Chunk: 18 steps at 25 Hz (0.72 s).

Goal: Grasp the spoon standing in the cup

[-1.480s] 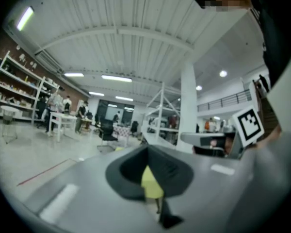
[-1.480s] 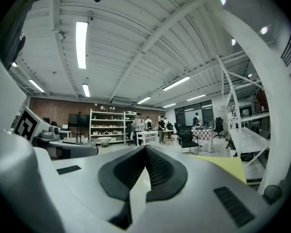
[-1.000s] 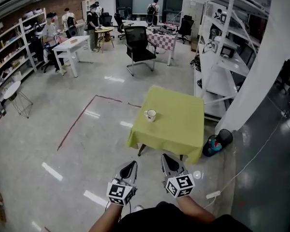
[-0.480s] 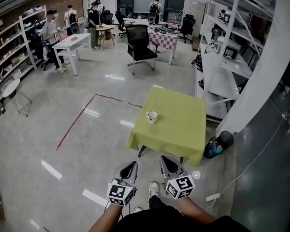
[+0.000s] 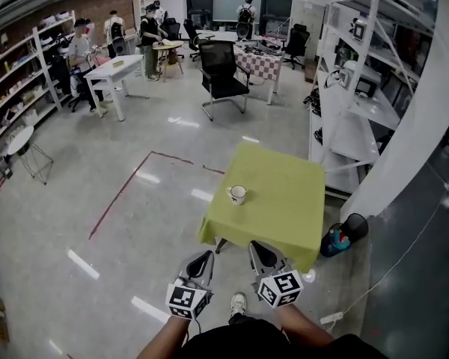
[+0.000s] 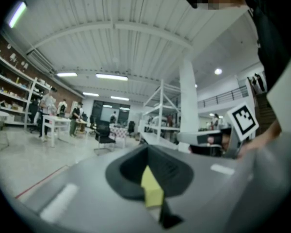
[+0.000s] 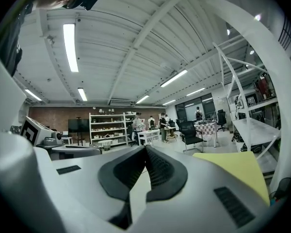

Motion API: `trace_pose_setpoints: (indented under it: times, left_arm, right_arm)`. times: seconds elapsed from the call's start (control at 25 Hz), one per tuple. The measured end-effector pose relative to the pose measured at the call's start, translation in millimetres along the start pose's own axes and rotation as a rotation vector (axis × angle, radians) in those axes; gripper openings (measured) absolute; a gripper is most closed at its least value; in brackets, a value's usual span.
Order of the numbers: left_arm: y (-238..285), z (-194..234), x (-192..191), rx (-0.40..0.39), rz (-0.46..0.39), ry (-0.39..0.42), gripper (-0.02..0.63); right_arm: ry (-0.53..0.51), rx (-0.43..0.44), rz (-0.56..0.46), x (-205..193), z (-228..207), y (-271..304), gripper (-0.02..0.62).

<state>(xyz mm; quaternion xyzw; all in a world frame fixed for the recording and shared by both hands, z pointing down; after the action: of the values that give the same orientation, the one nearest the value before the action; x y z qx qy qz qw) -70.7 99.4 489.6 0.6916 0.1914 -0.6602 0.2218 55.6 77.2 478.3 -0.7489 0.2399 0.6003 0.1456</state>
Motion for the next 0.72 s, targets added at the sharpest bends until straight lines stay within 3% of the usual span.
trace_pose_setpoints:
  times: [0.72]
  left_arm:
    - [118.2,19.7,13.5,0.031,0.037,0.036,0.006]
  right_arm:
    - [0.048,0.079,0.02,25.0,-94.1,77.1,0.006]
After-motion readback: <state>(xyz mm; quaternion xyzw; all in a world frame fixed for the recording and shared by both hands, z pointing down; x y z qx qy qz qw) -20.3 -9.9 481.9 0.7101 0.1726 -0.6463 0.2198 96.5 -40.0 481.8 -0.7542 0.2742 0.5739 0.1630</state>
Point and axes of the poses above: the fingertips, and each gripper's own axes: y forward along the fingers, z to its left, x out of its top, the point moved 1 cm from there along -y, backward along the fingers, and after that the axes turned 7 degrees about y, right-handed, at the moved point
